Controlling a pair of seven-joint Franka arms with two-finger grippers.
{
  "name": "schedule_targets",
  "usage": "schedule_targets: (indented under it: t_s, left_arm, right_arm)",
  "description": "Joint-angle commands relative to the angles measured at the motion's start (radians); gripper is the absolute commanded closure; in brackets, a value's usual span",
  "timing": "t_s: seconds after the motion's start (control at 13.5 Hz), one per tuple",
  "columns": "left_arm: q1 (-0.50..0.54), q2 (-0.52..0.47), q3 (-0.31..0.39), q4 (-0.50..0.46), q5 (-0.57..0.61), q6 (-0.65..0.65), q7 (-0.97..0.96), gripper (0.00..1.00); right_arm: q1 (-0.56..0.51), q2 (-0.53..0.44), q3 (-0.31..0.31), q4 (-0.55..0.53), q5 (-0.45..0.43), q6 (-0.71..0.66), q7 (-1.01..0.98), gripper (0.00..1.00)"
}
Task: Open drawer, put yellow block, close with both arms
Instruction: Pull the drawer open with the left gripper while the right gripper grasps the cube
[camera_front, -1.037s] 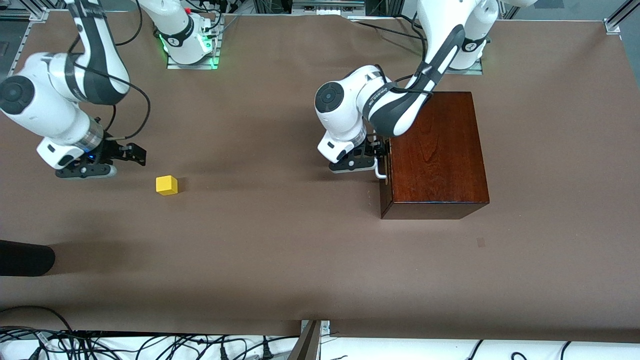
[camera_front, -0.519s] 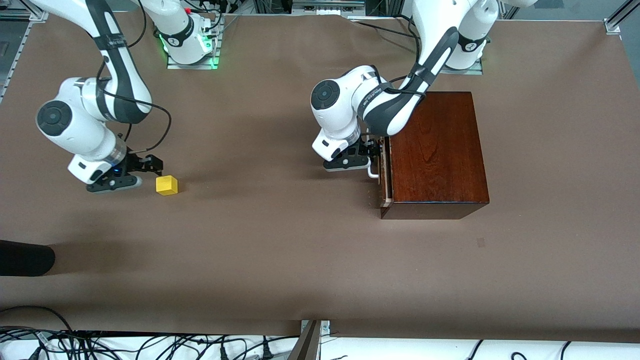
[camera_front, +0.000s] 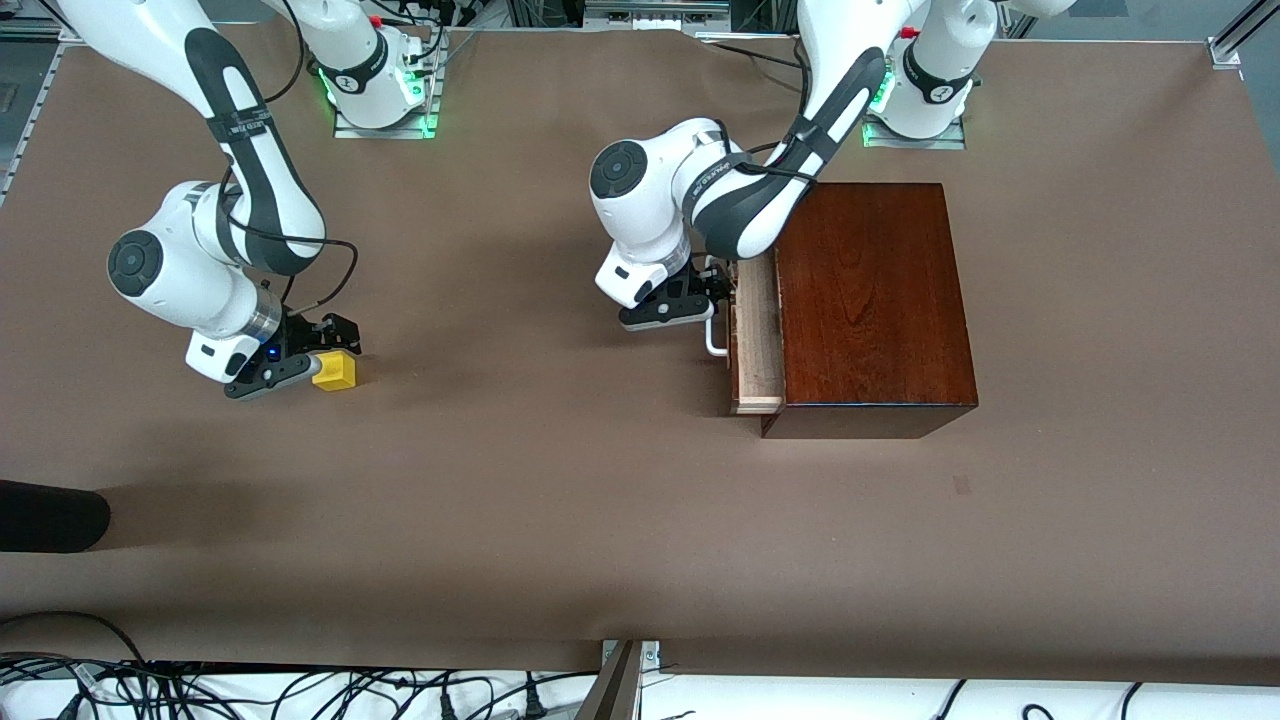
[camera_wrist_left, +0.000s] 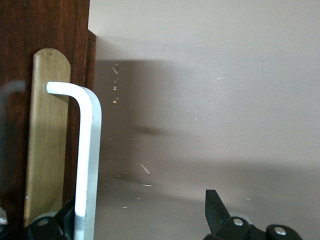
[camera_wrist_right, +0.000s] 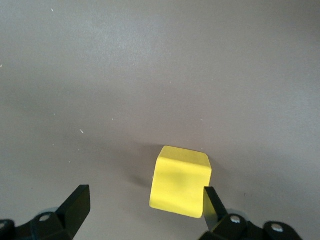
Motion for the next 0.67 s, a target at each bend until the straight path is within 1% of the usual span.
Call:
schedule_targets:
  t_s: [0.0, 0.22, 0.59]
  left_arm:
    - [-0.095, 0.081, 0.027, 0.139, -0.076, 0.016, -0.042, 0.00]
    - [-0.108, 0.086, 0.044, 0.178, -0.124, 0.015, -0.039, 0.00]
    - [-0.143, 0.136, 0.057, 0.245, -0.130, 0.016, -0.060, 0.00]
  right_arm:
    - [-0.005, 0.011, 0.002, 0.006, 0.017, 0.013, -0.059, 0.00]
    - [-0.010, 0.049, -0.003, 0.007, 0.018, 0.051, -0.131, 0.00]
    - [-0.016, 0.080, -0.010, 0.006, 0.021, 0.077, -0.163, 0.00]
